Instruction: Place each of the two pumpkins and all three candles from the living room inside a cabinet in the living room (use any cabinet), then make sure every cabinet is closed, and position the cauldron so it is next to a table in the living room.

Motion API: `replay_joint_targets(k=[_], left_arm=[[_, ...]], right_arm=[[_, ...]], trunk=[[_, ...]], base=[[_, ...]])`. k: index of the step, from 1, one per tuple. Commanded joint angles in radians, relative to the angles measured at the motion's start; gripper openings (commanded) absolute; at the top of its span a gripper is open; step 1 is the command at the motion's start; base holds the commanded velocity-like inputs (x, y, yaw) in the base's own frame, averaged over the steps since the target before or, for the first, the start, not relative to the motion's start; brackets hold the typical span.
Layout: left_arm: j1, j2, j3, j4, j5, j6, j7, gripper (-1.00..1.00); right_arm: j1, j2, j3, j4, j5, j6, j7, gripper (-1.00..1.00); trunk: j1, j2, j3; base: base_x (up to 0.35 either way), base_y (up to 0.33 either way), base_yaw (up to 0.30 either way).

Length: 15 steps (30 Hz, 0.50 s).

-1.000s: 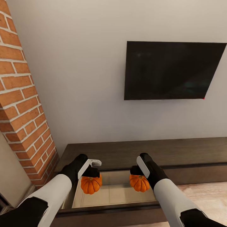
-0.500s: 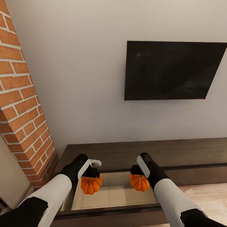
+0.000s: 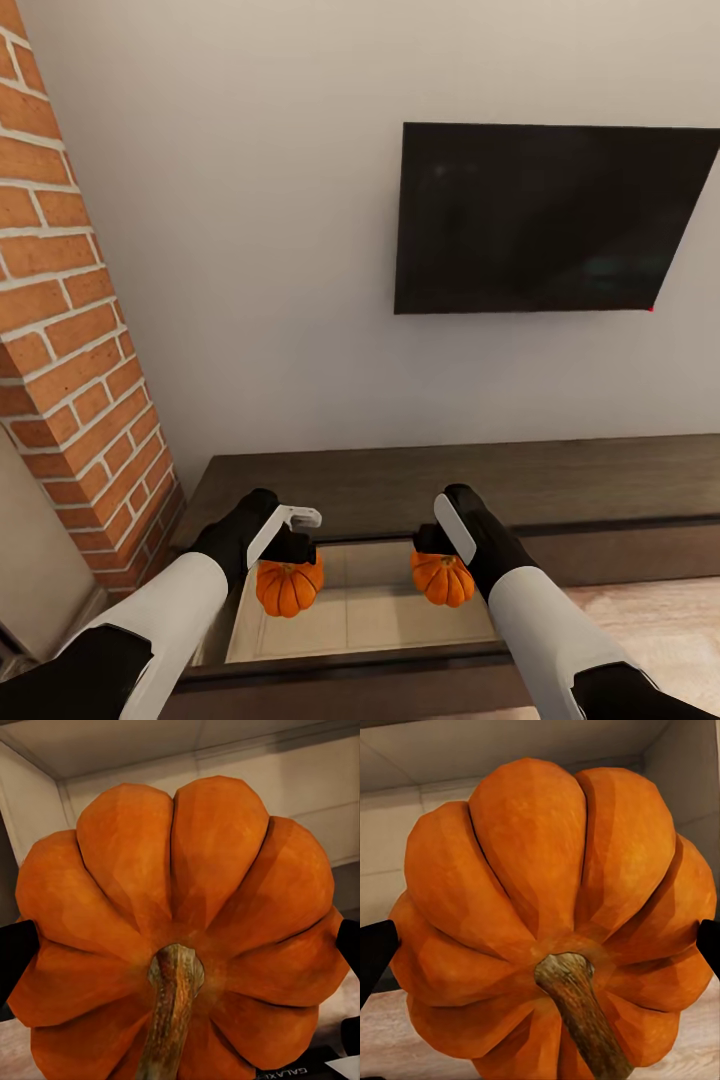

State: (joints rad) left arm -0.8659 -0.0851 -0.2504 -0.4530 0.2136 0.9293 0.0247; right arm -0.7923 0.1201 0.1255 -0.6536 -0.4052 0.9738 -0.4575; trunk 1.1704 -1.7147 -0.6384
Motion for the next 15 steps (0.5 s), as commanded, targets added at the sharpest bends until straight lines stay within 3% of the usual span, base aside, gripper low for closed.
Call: replay_joint_targets(k=[1, 15], left_arm=[[-0.001, 0.001, -0.006, -0.001, 0.006, 0.003, 0.003, -1.0], [-0.001, 0.001, -0.006, -0.002, 0.006, 0.002, 0.004, -1.0]], right_arm=[[-0.001, 0.0, 0.003, -0.001, -0.01, 0.002, -0.009, -1.0], [-0.001, 0.0, 0.003, -0.001, -0.01, 0.001, -0.009, -1.0]], trunk=[[0.004, -0.008, -0.004], [0.058, -0.106, -0.048]], base=[[0.0, 0.0, 0.0], [0.0, 0.0, 0.0]])
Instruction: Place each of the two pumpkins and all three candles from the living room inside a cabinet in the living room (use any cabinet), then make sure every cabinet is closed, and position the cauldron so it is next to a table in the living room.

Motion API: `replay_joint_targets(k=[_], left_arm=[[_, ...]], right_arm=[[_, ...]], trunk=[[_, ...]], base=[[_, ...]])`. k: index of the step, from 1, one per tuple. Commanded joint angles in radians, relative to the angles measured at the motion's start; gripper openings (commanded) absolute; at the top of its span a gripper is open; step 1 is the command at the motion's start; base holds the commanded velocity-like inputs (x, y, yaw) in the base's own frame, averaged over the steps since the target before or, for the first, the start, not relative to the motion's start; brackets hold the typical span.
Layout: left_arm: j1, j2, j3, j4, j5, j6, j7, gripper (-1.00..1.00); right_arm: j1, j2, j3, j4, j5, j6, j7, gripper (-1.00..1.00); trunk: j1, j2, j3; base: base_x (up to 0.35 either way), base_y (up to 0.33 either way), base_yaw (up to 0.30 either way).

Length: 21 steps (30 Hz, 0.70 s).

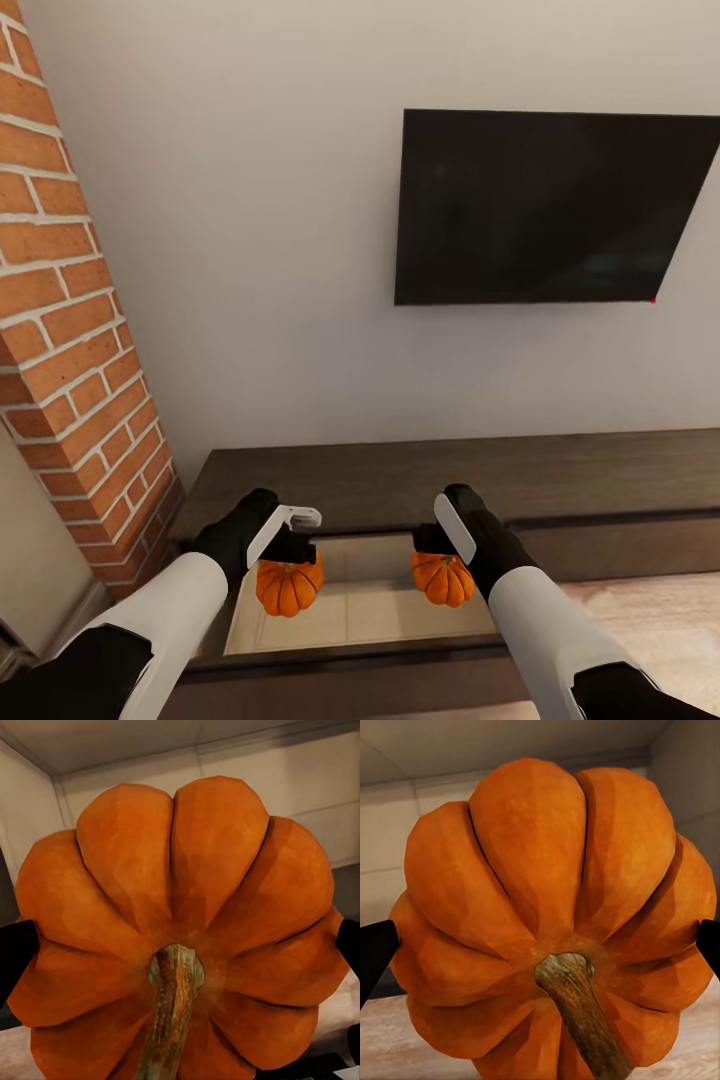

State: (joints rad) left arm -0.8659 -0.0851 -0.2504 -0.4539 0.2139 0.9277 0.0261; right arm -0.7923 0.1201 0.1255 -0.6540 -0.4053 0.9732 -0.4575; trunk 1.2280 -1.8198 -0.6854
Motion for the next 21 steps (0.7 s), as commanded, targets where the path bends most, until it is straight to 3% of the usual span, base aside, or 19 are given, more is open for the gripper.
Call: replay_joint_targets(k=[1, 21], left_arm=[[-0.001, 0.001, -0.006, -0.001, 0.006, 0.003, 0.003, -1.0], [-0.001, 0.001, -0.006, 0.0, 0.006, -0.02, 0.003, -1.0]], right_arm=[[-0.001, 0.0, 0.003, -0.001, -0.01, 0.002, -0.009, -1.0], [-0.001, 0.0, 0.003, 0.001, -0.012, 0.002, -0.009, -1.0]], trunk=[[0.004, -0.008, -0.004], [0.08, -0.148, -0.067]], base=[[0.0, 0.0, 0.0], [0.0, 0.0, 0.0]])
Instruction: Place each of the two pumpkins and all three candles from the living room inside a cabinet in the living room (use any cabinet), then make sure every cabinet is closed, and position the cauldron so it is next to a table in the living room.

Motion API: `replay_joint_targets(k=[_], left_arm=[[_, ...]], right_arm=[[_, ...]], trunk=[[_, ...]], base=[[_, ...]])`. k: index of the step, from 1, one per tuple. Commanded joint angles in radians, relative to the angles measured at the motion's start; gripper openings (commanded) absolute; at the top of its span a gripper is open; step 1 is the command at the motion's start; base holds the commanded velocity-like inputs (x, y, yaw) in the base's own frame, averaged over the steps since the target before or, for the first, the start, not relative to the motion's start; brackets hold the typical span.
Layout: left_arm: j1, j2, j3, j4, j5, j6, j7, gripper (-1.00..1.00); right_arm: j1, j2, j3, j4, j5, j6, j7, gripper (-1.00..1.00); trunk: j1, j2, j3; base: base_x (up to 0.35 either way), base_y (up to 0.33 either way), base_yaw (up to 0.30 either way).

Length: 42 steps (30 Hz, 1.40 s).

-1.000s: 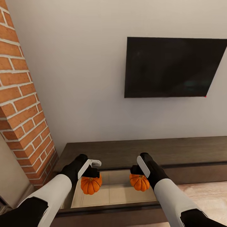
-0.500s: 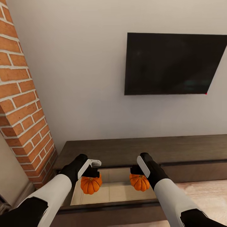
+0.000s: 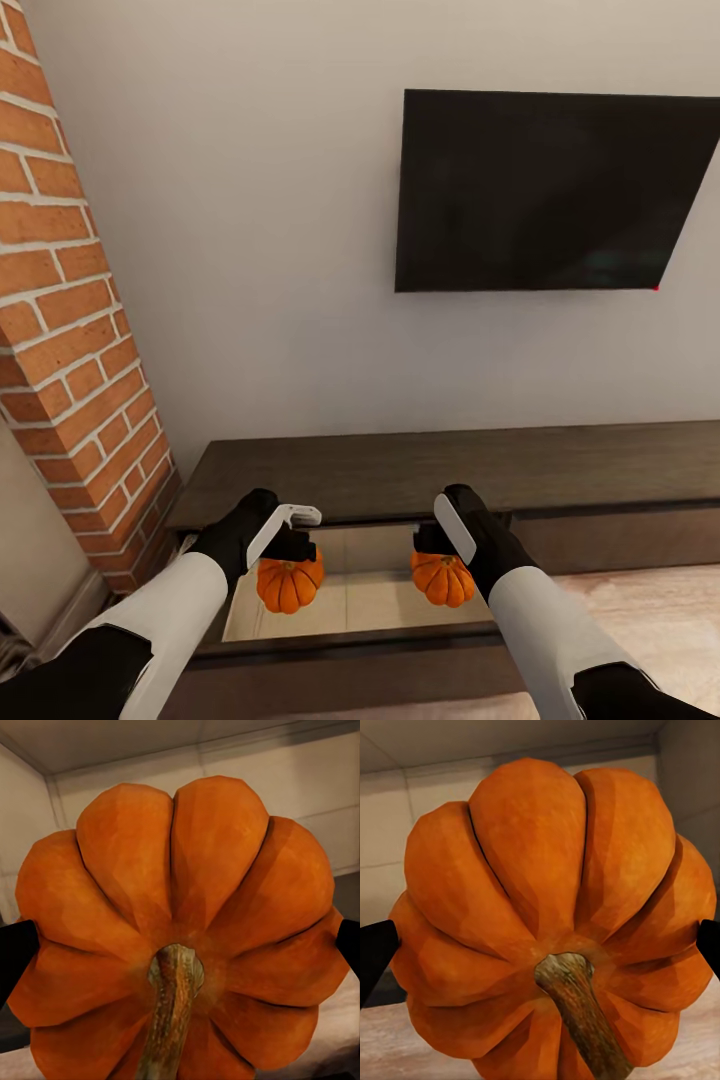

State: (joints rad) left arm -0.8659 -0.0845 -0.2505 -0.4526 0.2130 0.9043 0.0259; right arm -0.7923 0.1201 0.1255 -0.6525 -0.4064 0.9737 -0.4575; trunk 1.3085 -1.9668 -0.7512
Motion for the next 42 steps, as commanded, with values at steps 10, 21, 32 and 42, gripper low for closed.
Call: replay_joint_targets(k=[10, 21, 32, 42], left_arm=[[-0.001, 0.0, -0.006, -0.001, 0.007, 0.002, 0.003, -1.0], [-0.001, 0.0, -0.006, -0.002, 0.007, 0.002, 0.003, -1.0], [-0.001, 0.0, -0.006, 0.0, 0.007, -0.002, 0.002, -1.0], [-0.001, 0.0, -0.006, 0.0, 0.007, -0.002, 0.002, -1.0]], right_arm=[[-0.001, 0.0, 0.003, -0.001, -0.011, 0.002, -0.009, -1.0], [-0.001, 0.0, 0.003, -0.001, -0.011, 0.001, -0.009, -1.0], [-0.001, 0.0, 0.003, 0.001, -0.011, 0.001, -0.009, -1.0], [-0.001, 0.0, 0.003, 0.001, -0.011, 0.002, -0.009, -1.0]], trunk=[[0.038, -0.071, -0.032], [0.061, -0.113, -0.051], [0.061, -0.113, -0.051], [0.061, -0.113, -0.051]], base=[[0.0, 0.0, 0.0], [0.0, 0.0, 0.0], [0.034, 0.008, 0.0], [0.05, 0.015, 0.0]])
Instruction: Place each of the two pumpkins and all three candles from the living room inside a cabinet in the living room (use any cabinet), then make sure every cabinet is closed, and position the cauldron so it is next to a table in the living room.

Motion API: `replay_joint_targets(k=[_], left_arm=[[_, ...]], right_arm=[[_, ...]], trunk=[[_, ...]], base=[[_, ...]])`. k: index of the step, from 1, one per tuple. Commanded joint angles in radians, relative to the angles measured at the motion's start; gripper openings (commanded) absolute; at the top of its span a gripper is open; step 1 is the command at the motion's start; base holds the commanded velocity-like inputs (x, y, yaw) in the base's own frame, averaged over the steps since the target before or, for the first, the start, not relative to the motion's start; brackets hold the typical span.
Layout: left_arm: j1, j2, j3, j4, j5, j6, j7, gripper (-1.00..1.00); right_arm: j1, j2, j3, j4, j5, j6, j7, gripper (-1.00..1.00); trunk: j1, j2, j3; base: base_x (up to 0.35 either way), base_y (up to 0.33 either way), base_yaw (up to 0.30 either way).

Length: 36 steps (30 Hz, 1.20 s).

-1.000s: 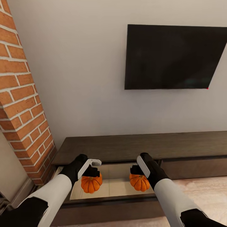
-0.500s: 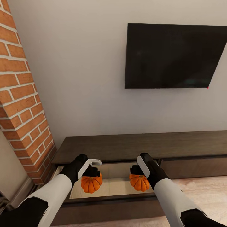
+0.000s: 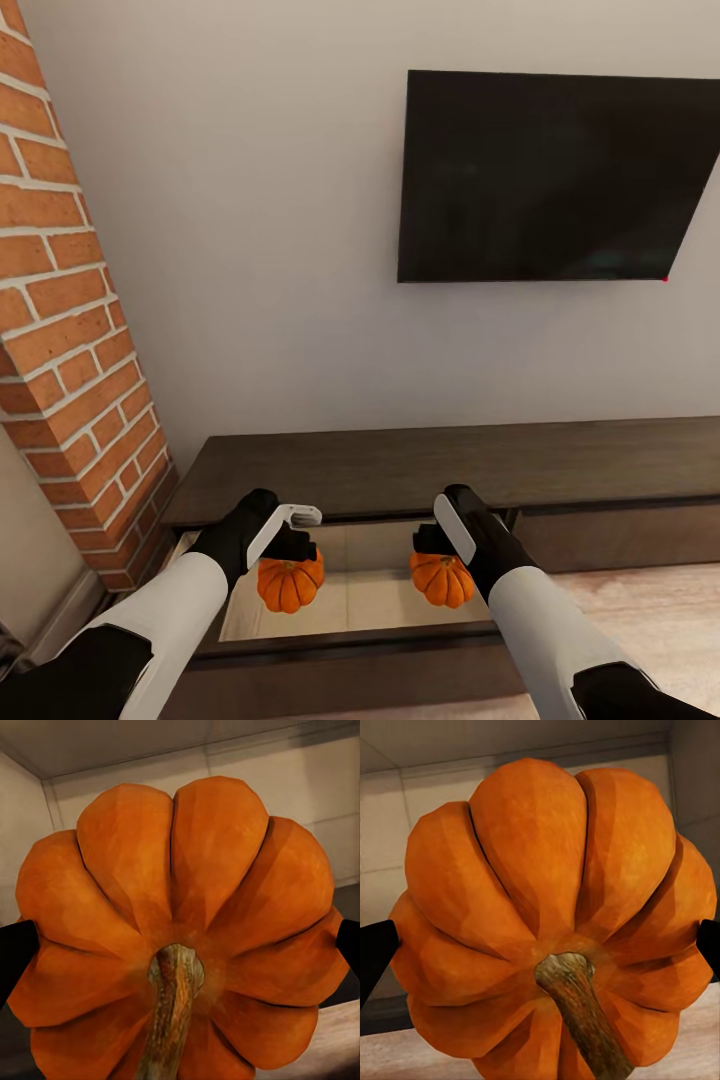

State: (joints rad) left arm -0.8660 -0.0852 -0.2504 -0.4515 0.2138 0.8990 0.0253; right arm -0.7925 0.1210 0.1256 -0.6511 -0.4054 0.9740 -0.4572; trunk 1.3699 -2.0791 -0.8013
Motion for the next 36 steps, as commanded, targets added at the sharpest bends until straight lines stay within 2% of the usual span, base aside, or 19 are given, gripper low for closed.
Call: replay_joint_targets(k=[1, 11, 34, 36], left_arm=[[-0.001, 0.001, -0.006, -0.001, 0.006, 0.003, 0.003, -1.0], [-0.001, 0.001, -0.006, -0.005, 0.007, 0.002, 0.004, -1.0], [-0.001, 0.001, -0.006, -0.003, 0.006, -0.013, 0.004, -1.0], [-0.001, 0.001, -0.006, -0.003, 0.006, -0.013, 0.004, -1.0]], right_arm=[[-0.001, 0.0, 0.003, -0.001, -0.012, 0.002, -0.009, -1.0], [-0.001, -0.001, 0.003, -0.001, -0.012, 0.002, -0.009, -1.0], [-0.001, 0.0, 0.003, -0.001, -0.012, 0.001, -0.009, -1.0], [-0.001, 0.0, 0.003, -0.001, -0.012, 0.001, -0.009, -1.0]], trunk=[[0.0, 0.0, -0.001], [0.0, 0.0, -0.001], [0.088, -0.161, -0.073], [0.088, -0.161, -0.073]], base=[[0.004, 0.001, 0.0], [0.001, 0.0, 0.0], [0.0, 0.0, 0.0], [0.0, 0.0, 0.0]])
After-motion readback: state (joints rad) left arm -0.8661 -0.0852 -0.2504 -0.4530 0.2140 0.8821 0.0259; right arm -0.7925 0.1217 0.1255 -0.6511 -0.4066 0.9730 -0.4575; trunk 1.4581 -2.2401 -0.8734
